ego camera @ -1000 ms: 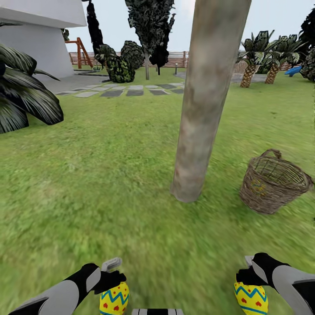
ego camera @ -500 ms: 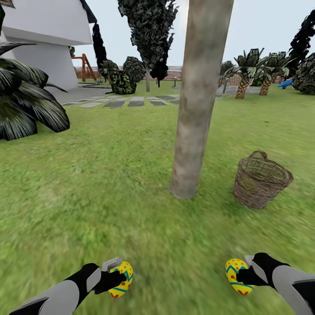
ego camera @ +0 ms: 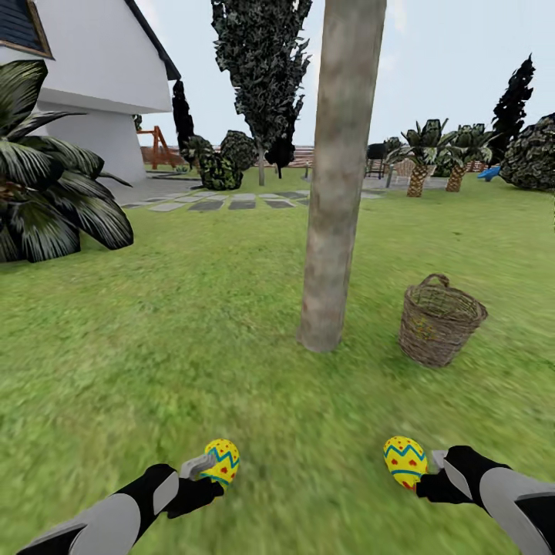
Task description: Take the three Easter eggs out of the wicker basket on the lawn in the garden, then place them on the lawn next to a single tree (choose any tree) so that all three eggs are next to the same tree and none are left in the basket.
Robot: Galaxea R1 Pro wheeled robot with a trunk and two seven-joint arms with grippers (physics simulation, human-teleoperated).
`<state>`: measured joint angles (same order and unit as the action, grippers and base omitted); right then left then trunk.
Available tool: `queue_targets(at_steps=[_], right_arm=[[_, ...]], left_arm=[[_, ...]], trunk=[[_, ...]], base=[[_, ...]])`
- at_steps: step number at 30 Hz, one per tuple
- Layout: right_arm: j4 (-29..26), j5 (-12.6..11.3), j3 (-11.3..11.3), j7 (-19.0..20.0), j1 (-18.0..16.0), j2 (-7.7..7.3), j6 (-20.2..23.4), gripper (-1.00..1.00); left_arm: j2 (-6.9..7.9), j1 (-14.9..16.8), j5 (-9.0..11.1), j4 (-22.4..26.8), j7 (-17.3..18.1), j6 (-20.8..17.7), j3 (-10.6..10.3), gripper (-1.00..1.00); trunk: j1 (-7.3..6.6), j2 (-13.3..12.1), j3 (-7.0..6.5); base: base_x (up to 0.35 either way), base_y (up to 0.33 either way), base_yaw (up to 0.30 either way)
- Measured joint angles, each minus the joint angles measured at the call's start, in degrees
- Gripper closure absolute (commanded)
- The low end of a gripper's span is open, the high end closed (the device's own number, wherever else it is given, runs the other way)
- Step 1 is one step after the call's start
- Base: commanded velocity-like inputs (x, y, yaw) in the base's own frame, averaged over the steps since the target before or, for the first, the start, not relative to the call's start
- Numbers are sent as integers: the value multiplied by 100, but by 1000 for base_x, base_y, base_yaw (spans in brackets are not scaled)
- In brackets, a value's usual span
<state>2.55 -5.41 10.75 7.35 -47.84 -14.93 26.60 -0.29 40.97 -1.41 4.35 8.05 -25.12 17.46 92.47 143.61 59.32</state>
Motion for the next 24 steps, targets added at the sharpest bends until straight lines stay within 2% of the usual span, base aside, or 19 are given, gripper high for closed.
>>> queue_targets(at_steps=[8, 16, 18, 19, 20, 24], right_arm=[[0, 0, 0, 0, 0, 0, 0, -100], [0, -2, 0, 0, 0, 0, 4, -100], [2, -3, 0, -1, -1, 0, 4, -100], [2, -5, 0, -2, -1, 0, 4, -100], [2, -7, 0, -2, -2, 0, 4, -100], [2, -11, 0, -2, -2, 0, 4, -100]], left_arm=[[-38, 0, -1, 0, 0, 0, 0, -100], [-60, 0, -1, 0, 0, 0, 1, -100], [-146, -1, -11, -3, -20, 1, 1, -100], [-235, -1, -22, -5, -359, 1, 3, -100], [-255, -1, -25, -4, -528, 0, 2, -100], [-273, -1, -21, -4, -702, 0, 2, -100]], trunk=[[-21, -11, -254], [-44, -22, -469], [-48, -24, -514], [-50, -26, -536], [-53, -27, -558], [-63, -32, -647]], base=[[-335, 0, 0], [-82, -28, 0], [-192, -230, 0], [-213, -272, 0], [-216, -277, 0], [-217, -280, 0]])
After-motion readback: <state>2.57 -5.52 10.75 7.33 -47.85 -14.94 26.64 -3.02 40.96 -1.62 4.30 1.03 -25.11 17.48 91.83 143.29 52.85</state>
